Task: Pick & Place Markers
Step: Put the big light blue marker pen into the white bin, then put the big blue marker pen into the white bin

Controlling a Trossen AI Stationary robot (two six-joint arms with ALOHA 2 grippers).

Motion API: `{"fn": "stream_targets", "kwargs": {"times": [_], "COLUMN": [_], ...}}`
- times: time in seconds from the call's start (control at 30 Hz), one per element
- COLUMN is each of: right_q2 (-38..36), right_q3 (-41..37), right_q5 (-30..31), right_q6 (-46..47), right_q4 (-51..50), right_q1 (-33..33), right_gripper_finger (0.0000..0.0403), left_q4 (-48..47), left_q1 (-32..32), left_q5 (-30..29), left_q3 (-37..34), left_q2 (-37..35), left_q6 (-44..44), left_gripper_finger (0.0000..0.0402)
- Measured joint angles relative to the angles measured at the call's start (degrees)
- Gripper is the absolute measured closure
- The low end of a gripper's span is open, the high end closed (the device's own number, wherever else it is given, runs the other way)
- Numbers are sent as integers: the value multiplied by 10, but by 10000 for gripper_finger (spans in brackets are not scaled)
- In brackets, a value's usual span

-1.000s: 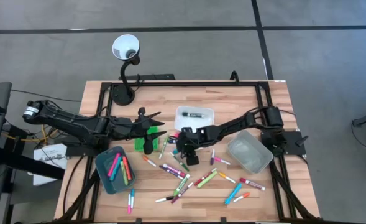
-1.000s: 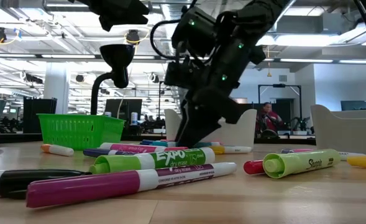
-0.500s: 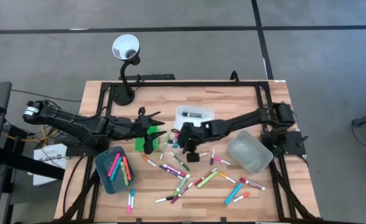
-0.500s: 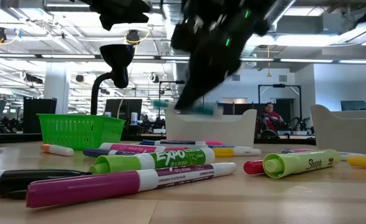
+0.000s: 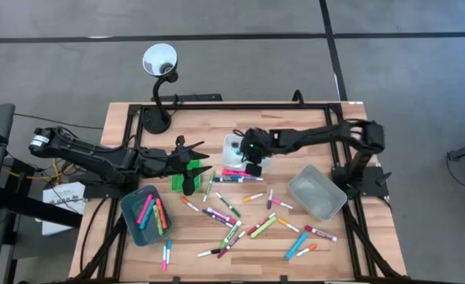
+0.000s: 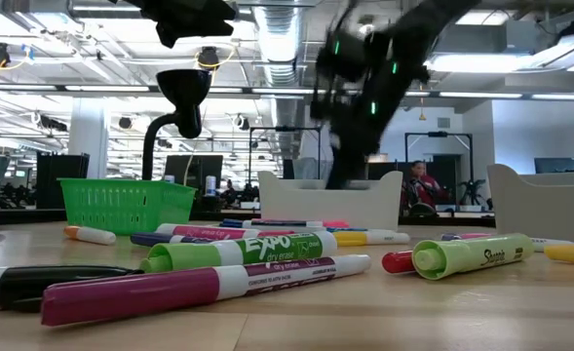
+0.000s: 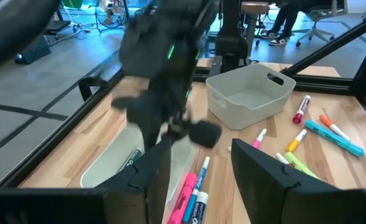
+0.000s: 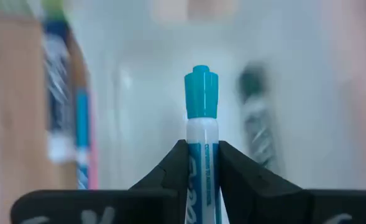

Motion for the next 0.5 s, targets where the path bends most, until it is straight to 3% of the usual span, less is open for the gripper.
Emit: {"fn": "stream_targets", "kwargs": {"times": [0.23, 0.5], "right_q2": [71, 77], "right_q3": [1, 24], "right_q5": [-14, -6], "right_q6": [-60, -60], "right_q4": [82, 58], "right_q1": [-5, -7], "right_gripper_finger": [331, 270], "left_q4": [2, 3], "left_q1": [0, 0], "left_q5": [0, 0], "left_q3": [0, 0], "left_q2": [0, 0], "left_q6": [0, 0], "left_gripper_finger": [236, 236]}}
